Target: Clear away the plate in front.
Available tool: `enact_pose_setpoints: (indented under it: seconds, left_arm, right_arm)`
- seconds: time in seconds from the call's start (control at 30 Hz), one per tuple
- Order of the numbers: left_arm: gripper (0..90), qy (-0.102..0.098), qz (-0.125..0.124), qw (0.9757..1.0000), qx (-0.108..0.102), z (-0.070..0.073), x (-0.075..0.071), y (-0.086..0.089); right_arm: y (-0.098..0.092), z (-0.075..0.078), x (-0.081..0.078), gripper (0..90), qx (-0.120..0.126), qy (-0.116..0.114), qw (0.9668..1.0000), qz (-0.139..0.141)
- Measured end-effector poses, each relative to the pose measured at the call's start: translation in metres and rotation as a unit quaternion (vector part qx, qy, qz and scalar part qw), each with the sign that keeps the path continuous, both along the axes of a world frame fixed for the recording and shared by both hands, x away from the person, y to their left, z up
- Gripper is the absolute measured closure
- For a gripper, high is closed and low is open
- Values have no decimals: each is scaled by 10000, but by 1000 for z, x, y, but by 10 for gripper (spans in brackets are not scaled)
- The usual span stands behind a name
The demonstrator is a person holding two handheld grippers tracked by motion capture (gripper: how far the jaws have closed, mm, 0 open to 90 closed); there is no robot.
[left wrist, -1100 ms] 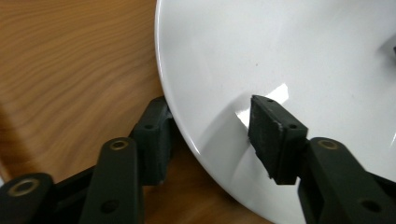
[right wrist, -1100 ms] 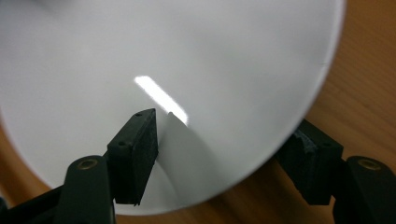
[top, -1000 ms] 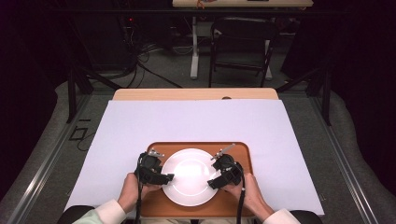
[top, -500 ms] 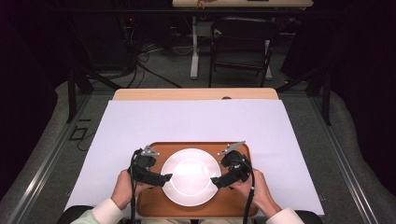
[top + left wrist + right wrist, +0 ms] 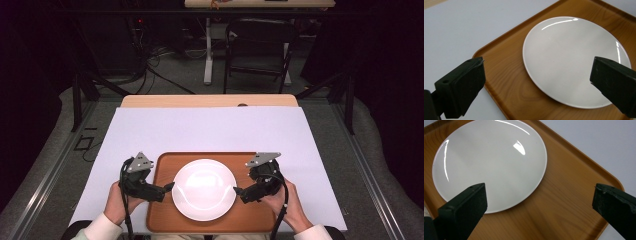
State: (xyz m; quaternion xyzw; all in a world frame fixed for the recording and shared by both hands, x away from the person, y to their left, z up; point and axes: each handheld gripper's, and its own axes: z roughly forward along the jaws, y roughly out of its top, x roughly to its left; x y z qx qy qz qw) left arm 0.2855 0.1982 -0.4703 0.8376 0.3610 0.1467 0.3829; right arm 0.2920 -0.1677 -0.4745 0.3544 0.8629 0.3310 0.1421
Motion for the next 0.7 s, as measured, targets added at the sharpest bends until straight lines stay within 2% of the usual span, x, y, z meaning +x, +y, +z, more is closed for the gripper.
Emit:
enact_pose_setpoints:
  seconds: [0.2,0.4,0.47,0.57,0.7]
  left_arm:
    - [0,-8,215,9998,-54,-2,-11,21]
    - [0,12,372,9993,-81,-7,-21,39]
    - [0,18,391,9991,-134,-8,-23,44]
    - [1,-92,431,9989,-176,-7,-24,48]
    - [1,-110,510,9986,-126,-6,-23,49]
  right_arm:
    - [-13,1,-8,0,-127,-197,9997,-18]
    - [-29,-1,-17,0,-127,-213,9995,-191]
    - [-33,-3,-22,0,-139,-172,9996,-166]
    - [-39,-6,-28,0,-169,-142,9997,-83]
    - [-46,-9,-34,0,-186,-150,9997,-86]
